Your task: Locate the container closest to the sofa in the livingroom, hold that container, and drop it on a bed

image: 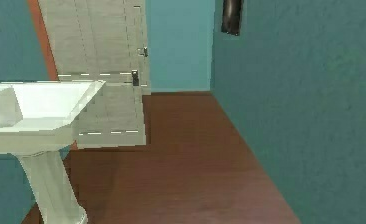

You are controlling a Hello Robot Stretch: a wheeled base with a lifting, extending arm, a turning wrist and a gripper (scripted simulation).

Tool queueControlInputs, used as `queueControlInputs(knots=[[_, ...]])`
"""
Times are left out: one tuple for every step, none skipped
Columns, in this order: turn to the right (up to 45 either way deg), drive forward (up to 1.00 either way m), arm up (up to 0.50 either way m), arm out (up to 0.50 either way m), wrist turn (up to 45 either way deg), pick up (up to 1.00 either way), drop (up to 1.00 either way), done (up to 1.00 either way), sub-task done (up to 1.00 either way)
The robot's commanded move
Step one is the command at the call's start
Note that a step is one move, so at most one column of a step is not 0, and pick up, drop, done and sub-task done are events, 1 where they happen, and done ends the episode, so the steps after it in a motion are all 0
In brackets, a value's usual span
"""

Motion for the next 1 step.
queueControlInputs(knots=[[0.0,1.0,0.0,0.0,0.0,0.0,0.0,0.0,0.0]])
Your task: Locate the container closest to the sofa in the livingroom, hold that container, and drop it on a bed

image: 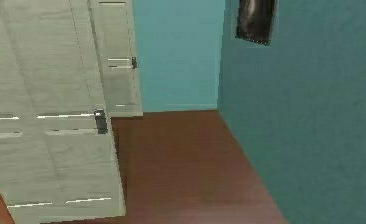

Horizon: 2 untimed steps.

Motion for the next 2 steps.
queueControlInputs(knots=[[0.0,1.0,0.0,0.0,0.0,0.0,0.0,0.0,0.0],[6.0,0.0,0.0,0.0,0.0,0.0,0.0,0.0,0.0]])
